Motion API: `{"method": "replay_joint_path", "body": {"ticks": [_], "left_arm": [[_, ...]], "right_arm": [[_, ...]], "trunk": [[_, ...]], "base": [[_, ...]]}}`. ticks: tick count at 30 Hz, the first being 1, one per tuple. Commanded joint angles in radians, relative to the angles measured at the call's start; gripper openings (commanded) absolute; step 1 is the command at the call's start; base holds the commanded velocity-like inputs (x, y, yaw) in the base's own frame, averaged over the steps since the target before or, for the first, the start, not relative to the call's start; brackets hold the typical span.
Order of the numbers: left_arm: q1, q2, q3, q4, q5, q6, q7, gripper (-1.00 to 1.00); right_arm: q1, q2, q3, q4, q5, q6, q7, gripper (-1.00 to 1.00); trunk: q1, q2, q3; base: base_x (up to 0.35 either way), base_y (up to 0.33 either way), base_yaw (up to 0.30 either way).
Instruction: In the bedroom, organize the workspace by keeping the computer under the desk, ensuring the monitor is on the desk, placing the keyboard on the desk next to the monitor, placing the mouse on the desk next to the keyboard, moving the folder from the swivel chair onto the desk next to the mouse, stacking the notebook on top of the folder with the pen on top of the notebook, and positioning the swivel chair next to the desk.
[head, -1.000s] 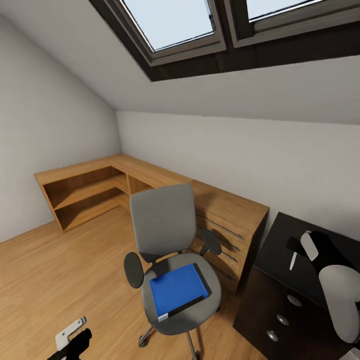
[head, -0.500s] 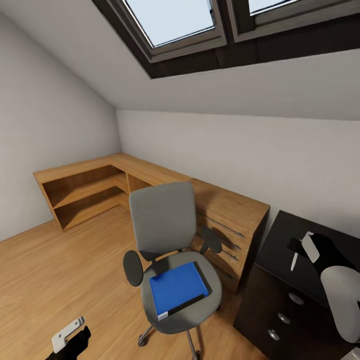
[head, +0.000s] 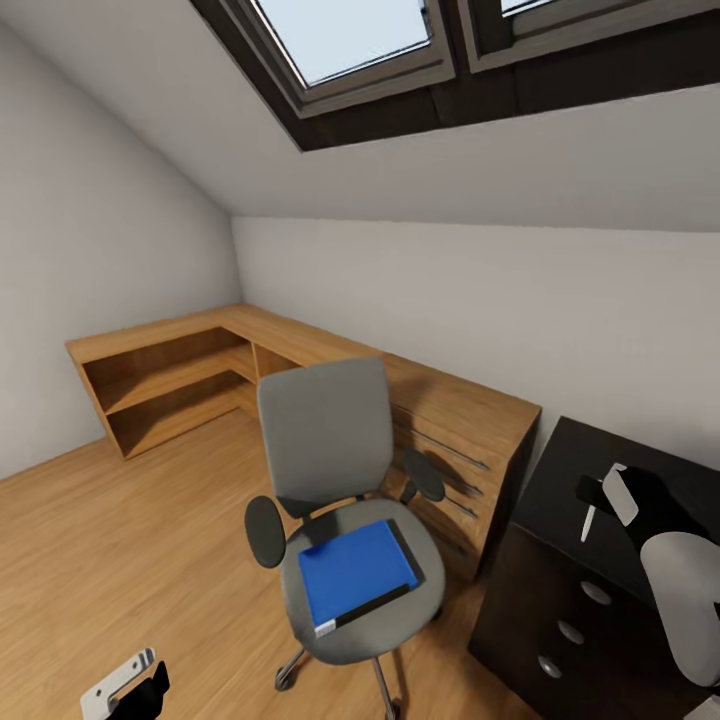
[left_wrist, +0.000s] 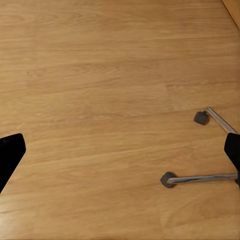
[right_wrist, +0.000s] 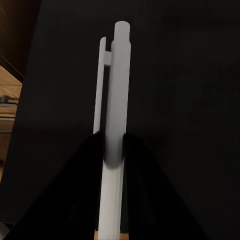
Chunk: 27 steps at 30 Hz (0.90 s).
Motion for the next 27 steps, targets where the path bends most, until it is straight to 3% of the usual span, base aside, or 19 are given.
{"method": "replay_joint_path", "body": {"ticks": [1,27], "left_arm": [[0.000,0.001,-0.003,-0.002,0.008,-0.002,0.006,1.00],[0.001,0.001,-0.004,-0.001,0.009,-0.001,0.008,1.00]], "right_arm": [[-0.001,0.000,-0.001,-0.002,-0.012,0.003,-0.007,-1.00],[-0.001,0.000,0.011,-0.008,-0.012,0.007,-0.009,-1.00]], "trunk": [[0.004,-0.008,-0.004],[0.104,-0.190,-0.086]], "base": [[0.000,0.000,0.000],[0.000,0.000,0.000]]}}
